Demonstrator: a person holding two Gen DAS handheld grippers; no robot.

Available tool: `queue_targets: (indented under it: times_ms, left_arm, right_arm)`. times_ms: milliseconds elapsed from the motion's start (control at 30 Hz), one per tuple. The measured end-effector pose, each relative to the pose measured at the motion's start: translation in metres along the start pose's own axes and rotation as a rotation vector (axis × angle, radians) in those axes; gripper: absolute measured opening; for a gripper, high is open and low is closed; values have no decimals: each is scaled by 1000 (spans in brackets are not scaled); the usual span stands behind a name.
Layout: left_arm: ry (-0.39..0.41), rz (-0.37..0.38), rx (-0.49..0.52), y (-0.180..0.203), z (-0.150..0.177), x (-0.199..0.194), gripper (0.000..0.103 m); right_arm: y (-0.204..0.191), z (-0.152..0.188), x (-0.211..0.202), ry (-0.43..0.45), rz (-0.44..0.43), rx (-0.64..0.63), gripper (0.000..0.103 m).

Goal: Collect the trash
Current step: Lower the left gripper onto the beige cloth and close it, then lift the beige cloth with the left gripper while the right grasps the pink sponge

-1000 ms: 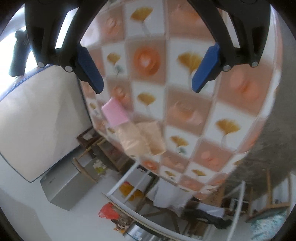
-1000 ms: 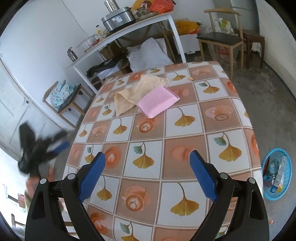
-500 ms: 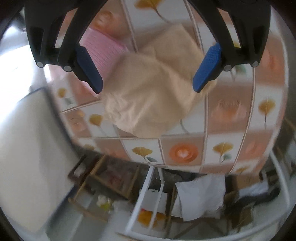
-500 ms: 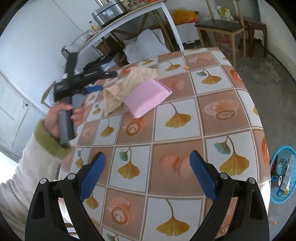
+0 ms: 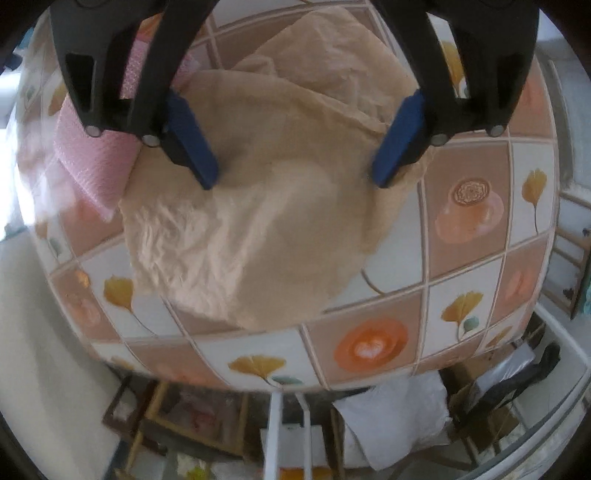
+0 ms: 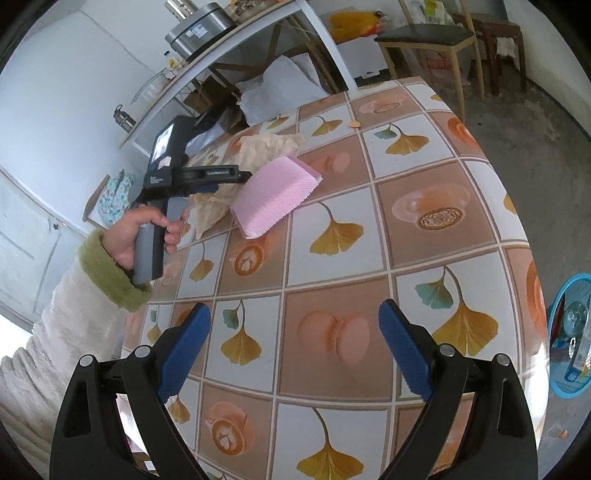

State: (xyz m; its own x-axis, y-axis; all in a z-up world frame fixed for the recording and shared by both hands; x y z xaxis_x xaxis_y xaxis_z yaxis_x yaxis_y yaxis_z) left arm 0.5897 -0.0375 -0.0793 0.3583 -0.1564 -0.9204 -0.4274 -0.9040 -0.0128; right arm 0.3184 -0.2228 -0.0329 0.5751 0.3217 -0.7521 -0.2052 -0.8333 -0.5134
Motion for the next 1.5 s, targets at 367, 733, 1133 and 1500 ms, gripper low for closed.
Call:
queue_targets:
  times_ms: [367, 733, 1133, 1500]
  left_arm:
    - [39, -21, 21, -14, 15, -12, 21]
    - [82, -7, -20, -32, 131, -66, 3]
    - [155, 56, -179, -15, 280, -129, 3]
    - [161, 95, -235, -20, 306, -140, 3]
  right_arm:
    - [1, 3, -26, 46, 3, 32, 89]
    - [-10, 11, -50, 71, 16, 6, 89]
    - [-59, -73, 66, -162, 4, -15, 89]
    - [-40, -133, 181, -340, 243, 329, 91]
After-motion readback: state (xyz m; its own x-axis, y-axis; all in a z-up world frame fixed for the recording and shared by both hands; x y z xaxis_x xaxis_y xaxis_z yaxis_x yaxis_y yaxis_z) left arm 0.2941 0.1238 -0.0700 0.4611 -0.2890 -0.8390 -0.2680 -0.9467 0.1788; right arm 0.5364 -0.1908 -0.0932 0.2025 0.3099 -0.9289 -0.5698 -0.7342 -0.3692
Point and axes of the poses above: each gripper's, at about its wrist camera, not at the fingertips, and x roughly the way its jaws point, y to its right, z to its underside, the point moved 3 cm from there along x, roughly the way its jaws point, and after that the axes turned 3 degrees about x, right-handed, at the moved point
